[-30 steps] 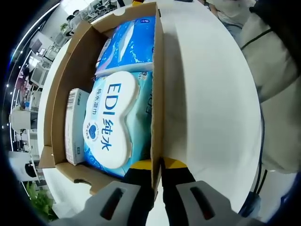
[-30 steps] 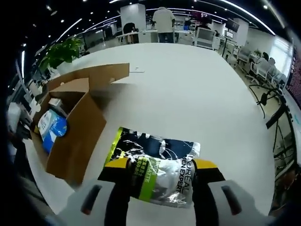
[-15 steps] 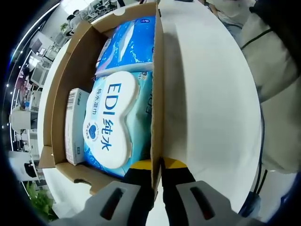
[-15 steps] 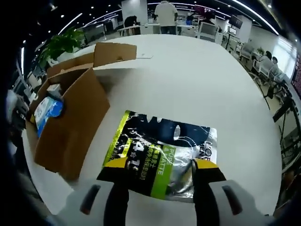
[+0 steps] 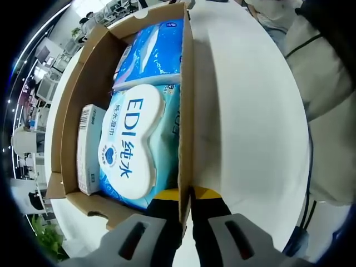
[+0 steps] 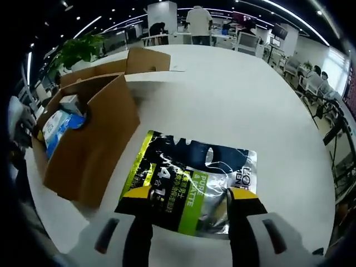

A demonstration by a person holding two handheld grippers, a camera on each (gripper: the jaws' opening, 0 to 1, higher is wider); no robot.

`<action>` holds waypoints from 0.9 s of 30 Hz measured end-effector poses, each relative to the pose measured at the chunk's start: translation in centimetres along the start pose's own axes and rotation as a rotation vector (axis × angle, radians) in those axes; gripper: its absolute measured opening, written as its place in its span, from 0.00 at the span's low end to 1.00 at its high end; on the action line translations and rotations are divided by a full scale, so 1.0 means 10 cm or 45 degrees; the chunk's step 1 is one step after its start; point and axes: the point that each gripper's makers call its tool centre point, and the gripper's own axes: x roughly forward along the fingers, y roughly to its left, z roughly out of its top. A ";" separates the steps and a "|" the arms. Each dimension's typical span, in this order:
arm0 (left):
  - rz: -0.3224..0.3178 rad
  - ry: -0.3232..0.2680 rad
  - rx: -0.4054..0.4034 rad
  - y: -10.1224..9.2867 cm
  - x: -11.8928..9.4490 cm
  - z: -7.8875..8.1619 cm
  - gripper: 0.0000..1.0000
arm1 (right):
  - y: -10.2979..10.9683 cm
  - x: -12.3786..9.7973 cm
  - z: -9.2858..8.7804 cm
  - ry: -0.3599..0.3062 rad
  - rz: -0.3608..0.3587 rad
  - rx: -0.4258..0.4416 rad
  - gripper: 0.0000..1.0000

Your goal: Operate the shoe box by opening the lid, removing the specified soft item, and placing it in the target area until the item is outside and the box remains undamaged.

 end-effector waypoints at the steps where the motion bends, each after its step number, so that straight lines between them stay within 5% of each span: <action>1: 0.001 0.000 0.000 0.00 0.00 0.00 0.03 | 0.00 0.00 0.00 0.000 -0.008 0.007 0.52; 27: 0.000 0.000 -0.003 0.00 0.00 0.00 0.04 | -0.06 0.16 0.19 0.071 0.026 -0.033 0.52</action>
